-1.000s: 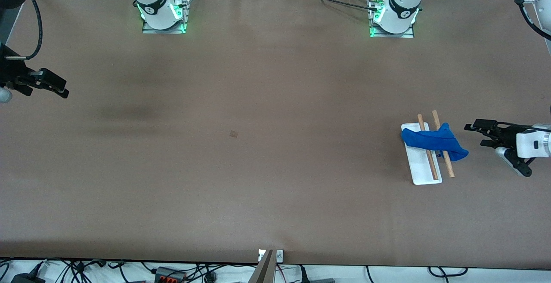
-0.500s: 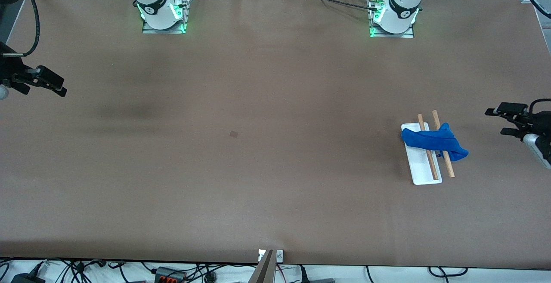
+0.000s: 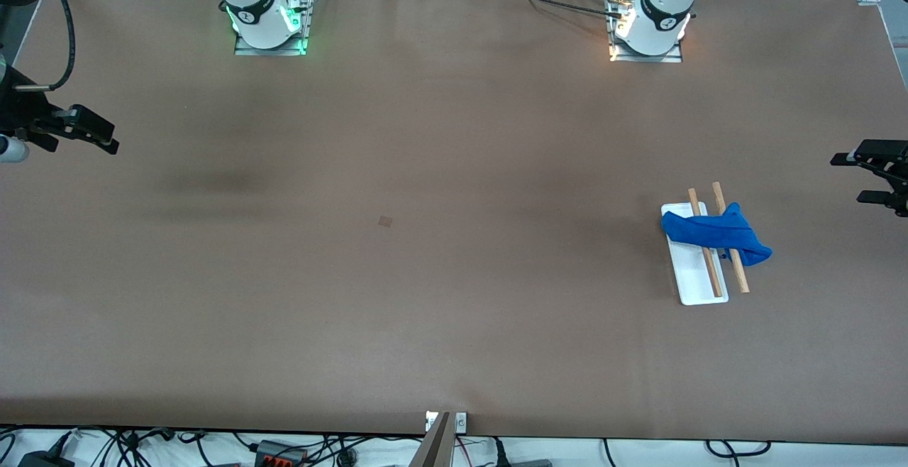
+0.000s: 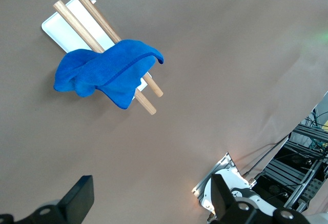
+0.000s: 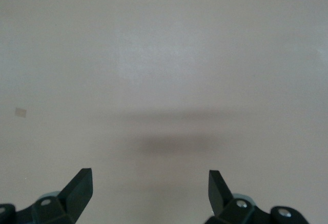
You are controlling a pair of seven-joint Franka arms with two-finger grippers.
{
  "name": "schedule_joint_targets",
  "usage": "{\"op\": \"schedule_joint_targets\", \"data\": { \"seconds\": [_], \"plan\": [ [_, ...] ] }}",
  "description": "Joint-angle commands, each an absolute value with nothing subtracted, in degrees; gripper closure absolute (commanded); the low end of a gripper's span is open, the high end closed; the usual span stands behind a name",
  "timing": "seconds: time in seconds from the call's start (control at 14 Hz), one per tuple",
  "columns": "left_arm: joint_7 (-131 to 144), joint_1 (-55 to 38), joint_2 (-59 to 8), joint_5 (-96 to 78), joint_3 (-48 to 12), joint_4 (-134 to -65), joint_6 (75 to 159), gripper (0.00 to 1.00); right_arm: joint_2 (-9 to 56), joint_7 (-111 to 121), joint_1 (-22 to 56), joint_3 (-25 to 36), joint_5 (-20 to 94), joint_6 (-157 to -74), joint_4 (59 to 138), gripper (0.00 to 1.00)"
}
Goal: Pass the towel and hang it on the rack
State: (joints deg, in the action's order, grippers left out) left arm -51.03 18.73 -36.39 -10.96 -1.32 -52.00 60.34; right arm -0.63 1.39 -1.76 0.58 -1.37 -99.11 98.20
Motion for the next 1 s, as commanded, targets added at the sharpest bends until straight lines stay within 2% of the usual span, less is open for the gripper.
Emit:
{"op": "schedule_joint_targets", "data": {
  "seconds": [0.0, 0.21, 0.5, 0.57, 0.71, 0.93],
  "plan": [
    [-50.54, 17.67, -37.0, -10.02, -1.23, -50.19, 58.71, 0.0, -1.49, 2.2, -1.85, 0.09, -1.85, -98.0, 98.26, 0.0],
    [-47.38, 16.44, -36.83, -9.84, -1.32, -50.1, 57.48, 0.0, -1.49, 1.32, -1.85, 0.09, -1.76, -98.52, 98.7, 0.0],
    [-35.38, 12.84, -30.96, -9.84, -0.7, -52.98, 58.36, 0.0, -1.49, 0.97, -1.93, 0.18, -1.23, -98.61, 99.31, 0.0],
    [-31.59, 12.48, -27.54, -9.84, -0.79, -57.96, 60.01, 0.0, -1.49, 0.97, -1.93, 0.26, -1.06, -98.61, 99.32, 0.0],
    [-25.34, 10.91, -17.71, -9.58, -0.79, -72.1, 68.08, 0.0, -1.58, 0.97, -1.93, 0.35, -1.05, -98.18, 99.32, 0.0],
    [-18.14, 8.19, -9.7, -7.05, -0.62, -81.44, 73.89, 0.0, -2.29, 1.23, -1.93, 0.26, -1.32, -97.21, 98.79, 0.0]
  ]
}}
